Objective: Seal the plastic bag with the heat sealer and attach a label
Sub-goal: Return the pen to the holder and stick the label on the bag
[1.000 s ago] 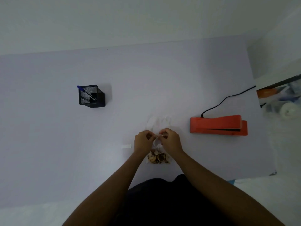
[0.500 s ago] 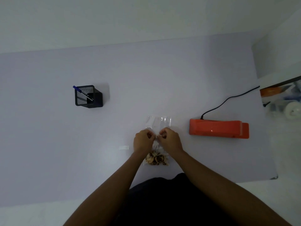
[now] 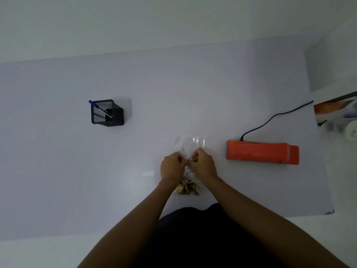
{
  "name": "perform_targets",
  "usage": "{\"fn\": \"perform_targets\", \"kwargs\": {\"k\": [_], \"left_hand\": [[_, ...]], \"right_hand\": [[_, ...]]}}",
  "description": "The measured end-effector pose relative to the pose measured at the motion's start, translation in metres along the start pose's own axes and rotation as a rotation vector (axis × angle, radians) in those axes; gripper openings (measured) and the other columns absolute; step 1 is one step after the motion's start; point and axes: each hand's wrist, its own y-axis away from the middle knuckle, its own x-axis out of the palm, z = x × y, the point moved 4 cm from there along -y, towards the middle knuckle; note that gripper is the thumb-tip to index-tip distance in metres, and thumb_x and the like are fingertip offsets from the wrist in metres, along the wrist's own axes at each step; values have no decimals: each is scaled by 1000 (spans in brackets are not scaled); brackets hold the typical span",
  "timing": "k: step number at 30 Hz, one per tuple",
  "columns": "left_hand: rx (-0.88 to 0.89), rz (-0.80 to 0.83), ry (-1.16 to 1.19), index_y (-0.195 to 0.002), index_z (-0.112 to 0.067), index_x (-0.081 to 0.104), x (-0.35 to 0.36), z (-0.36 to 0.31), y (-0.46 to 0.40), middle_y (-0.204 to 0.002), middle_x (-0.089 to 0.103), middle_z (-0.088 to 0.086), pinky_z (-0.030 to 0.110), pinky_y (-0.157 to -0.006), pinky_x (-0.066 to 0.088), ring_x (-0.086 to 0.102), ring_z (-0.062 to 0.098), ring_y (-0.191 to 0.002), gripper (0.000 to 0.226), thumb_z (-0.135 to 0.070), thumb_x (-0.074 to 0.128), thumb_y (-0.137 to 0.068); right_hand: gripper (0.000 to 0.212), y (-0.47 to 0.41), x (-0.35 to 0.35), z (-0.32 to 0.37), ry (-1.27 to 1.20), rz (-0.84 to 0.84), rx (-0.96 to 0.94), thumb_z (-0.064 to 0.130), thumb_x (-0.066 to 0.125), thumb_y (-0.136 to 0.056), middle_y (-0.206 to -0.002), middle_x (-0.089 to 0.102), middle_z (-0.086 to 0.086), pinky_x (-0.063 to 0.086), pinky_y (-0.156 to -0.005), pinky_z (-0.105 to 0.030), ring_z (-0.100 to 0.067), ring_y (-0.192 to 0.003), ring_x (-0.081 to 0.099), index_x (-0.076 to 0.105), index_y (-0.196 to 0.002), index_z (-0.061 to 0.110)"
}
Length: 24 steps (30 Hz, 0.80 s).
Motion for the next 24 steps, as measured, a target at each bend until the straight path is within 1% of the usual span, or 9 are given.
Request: {"fn": "perform_targets", "kwargs": {"k": [4,6,9,12,14,17,20,22,24], "left_hand": [[-12,-24,-21,-78,-19,67,0,-1,1,-70,68,-6,21,-55,44,62,11,-62,14,-24,63,-90],[-38,-28,-19,-77,-20,64,-1,3,2,-69,66,-6,25,-58,49,63,13,-64,16,-30,65,-89],[-98,-30,-13,-74,-21,58,-5,17,0,-66,62,-7,30,-56,52,60,13,-61,28,-44,71,-84],[-138,-23,-16,-67,-24,53,-11,20,-5,-63,59,-9,26,-49,42,57,11,-57,35,-48,76,-77],[-150,-18,-11,-65,-25,50,-11,18,-6,-63,58,-10,24,-48,37,55,10,-57,38,-48,77,-76],[-153,-21,-8,-65,-25,50,-9,19,-6,-65,58,-10,25,-50,40,57,12,-60,37,-47,76,-78],[-119,-18,-20,-69,-26,51,-7,23,-6,-67,60,-9,30,-57,47,63,18,-68,33,-48,70,-83],[-86,-49,-25,-73,-24,52,-6,19,-2,-66,59,-8,31,-57,45,62,18,-67,40,-61,62,-84],[-81,-106,-42,-76,-20,52,-4,12,4,-67,58,-6,29,-53,39,56,14,-61,53,-72,59,-78]], "right_hand": [[20,0,-2,3,35,5,19,28,75,-82,-74,64,5,56,-63,-37,-16,-70,64,57,-85,22],[25,0,-5,1,47,-5,69,35,76,-80,-76,63,4,53,-59,-35,-18,-70,64,54,-83,23],[42,-1,-10,-5,43,-30,134,48,81,-71,-76,60,2,40,-51,-30,-17,-64,58,48,-76,23],[47,-3,-11,-8,-6,-28,152,46,85,-68,-72,56,3,37,-51,-29,-15,-59,49,45,-73,22],[46,-2,-11,-9,-33,-39,148,43,85,-69,-71,54,4,35,-51,-29,-14,-58,47,44,-73,22],[44,0,-11,-10,-43,-45,134,40,84,-71,-68,53,5,34,-50,-29,-13,-57,46,44,-73,22],[45,-1,-12,-8,-47,-49,131,37,85,-71,-66,51,6,30,-49,-28,-12,-56,44,43,-71,21],[44,-2,-12,-8,-42,-50,131,36,85,-71,-65,50,6,29,-49,-28,-14,-58,45,44,-72,21],[42,-1,-12,-7,-33,-51,125,35,84,-73,-66,50,6,29,-49,-28,-17,-60,48,44,-72,21]]}}
